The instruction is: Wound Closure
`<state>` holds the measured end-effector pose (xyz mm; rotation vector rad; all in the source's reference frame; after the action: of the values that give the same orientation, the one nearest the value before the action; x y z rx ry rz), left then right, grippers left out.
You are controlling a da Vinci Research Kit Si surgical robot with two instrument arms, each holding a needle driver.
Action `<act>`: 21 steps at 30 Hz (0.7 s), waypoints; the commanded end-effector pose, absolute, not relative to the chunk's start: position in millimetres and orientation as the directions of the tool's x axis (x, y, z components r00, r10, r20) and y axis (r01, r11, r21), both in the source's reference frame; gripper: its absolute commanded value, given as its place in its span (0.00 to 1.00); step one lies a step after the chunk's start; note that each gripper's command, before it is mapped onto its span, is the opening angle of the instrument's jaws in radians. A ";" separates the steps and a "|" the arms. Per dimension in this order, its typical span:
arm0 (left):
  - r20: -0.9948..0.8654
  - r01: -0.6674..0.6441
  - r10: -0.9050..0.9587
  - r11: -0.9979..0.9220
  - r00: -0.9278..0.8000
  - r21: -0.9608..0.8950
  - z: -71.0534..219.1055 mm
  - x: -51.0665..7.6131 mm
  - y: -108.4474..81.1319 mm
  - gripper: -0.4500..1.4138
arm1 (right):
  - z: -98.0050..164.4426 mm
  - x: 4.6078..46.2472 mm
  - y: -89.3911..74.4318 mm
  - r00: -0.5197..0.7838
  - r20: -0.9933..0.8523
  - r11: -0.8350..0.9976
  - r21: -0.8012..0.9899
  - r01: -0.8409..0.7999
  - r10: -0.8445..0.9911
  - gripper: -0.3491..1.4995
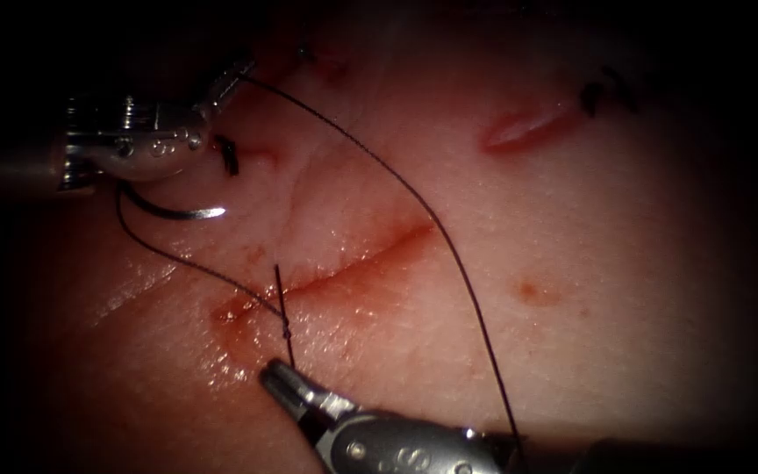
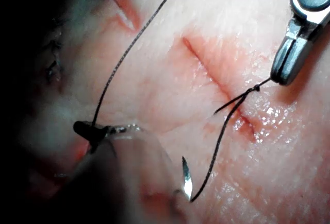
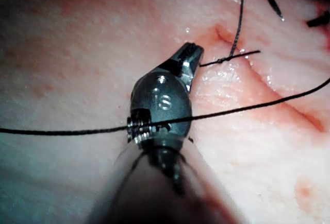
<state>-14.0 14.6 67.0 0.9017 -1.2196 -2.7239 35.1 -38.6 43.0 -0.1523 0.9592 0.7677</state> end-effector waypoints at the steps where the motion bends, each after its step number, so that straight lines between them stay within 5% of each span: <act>1: -0.496 -0.206 -0.248 -0.692 -0.832 0.692 67.5 -14.5 15.0 0.00 | 43.5 35.8 -38.5 0.334 -0.785 0.729 0.208 -0.652 0.522 0.00; 21: -0.505 -0.290 -0.133 -0.683 -0.853 0.670 70.1 -14.0 17.6 0.00 | 43.2 35.3 -38.1 0.334 -0.787 0.724 0.197 -0.661 0.519 0.00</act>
<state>-13.5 18.0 69.7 0.8709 -1.2707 -2.8414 34.4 -38.0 42.8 -0.1693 0.9546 0.7741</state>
